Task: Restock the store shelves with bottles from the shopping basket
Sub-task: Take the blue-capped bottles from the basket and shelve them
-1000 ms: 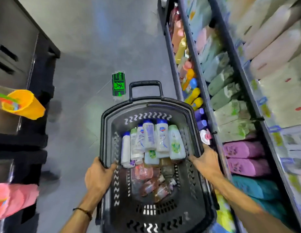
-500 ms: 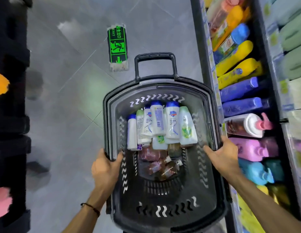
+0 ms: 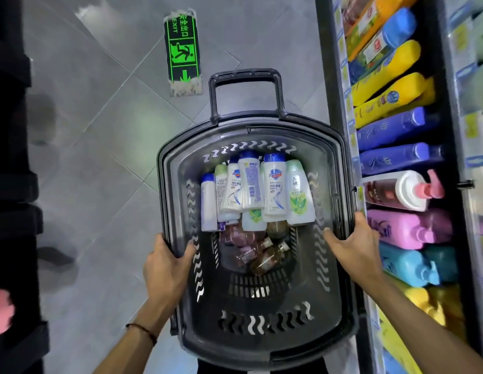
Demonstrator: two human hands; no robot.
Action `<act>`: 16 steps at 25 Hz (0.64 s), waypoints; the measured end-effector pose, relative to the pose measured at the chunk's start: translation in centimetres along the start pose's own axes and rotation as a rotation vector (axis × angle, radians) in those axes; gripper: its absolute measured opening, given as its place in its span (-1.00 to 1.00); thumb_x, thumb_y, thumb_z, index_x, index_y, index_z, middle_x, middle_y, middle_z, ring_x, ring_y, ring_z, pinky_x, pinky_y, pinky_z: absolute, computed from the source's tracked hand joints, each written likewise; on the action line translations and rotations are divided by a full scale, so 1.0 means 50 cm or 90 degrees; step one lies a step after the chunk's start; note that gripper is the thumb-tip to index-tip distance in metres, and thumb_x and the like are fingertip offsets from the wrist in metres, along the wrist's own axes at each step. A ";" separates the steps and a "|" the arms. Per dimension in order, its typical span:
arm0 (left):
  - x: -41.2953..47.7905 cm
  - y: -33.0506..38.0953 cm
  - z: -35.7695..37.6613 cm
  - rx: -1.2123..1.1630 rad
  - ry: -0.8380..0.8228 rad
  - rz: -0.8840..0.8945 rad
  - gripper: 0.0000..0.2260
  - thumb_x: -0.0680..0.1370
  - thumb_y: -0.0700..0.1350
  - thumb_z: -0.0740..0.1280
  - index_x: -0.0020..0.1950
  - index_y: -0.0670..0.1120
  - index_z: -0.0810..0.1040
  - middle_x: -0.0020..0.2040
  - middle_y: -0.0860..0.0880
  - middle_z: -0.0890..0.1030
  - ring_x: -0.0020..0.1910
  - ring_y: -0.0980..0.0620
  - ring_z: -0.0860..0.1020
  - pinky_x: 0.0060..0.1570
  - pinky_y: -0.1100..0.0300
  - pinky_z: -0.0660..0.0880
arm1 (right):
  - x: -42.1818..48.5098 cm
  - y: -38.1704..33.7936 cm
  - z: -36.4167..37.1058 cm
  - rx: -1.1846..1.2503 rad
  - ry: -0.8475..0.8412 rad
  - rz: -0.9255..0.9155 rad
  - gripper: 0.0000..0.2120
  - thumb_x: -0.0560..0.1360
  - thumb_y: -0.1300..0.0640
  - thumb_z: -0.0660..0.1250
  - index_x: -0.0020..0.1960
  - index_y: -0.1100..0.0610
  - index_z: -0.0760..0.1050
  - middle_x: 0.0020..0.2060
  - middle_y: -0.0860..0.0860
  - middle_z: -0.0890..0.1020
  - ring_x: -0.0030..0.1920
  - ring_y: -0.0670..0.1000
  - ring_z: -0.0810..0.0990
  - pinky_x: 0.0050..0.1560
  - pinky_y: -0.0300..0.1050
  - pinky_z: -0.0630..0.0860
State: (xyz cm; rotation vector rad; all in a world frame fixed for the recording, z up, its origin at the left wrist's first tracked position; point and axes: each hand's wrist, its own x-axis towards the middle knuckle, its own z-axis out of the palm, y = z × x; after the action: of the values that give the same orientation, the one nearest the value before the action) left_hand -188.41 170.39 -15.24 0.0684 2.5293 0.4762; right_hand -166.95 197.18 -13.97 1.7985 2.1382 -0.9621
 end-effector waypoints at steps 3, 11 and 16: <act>-0.010 0.011 -0.017 0.069 -0.014 0.019 -0.54 0.52 0.11 0.45 0.20 -0.13 0.34 -0.04 -0.15 0.60 -0.13 -0.20 0.57 -0.08 -0.14 0.58 | -0.008 -0.010 -0.016 -0.111 -0.052 0.007 -0.40 0.45 -0.22 0.46 0.16 0.19 0.29 -0.26 0.11 0.54 -0.23 0.17 0.46 -0.18 0.07 0.48; -0.006 0.182 -0.028 0.224 0.105 0.382 -0.60 0.60 0.02 0.33 0.35 -0.17 0.44 0.32 -0.19 0.43 0.24 -0.16 0.42 0.18 -0.04 0.46 | -0.007 -0.083 -0.028 -0.311 0.127 -0.450 -0.43 0.60 -0.07 0.25 0.49 0.24 0.31 0.41 0.23 0.41 0.41 0.24 0.38 0.35 0.16 0.41; 0.072 0.250 0.086 0.302 -0.061 0.403 -0.53 0.65 0.10 0.24 0.47 -0.14 0.32 0.29 -0.18 0.41 0.23 -0.17 0.41 0.22 -0.04 0.43 | 0.026 -0.125 0.029 -0.332 0.062 -0.459 -0.47 0.63 -0.01 0.15 0.52 0.23 0.28 0.49 0.24 0.34 0.54 0.23 0.25 0.51 0.19 0.26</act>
State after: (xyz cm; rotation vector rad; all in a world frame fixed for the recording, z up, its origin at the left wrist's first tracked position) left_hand -189.78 183.97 -16.08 1.0583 2.4335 0.0850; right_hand -173.50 197.05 -13.58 0.8535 2.8144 -0.3404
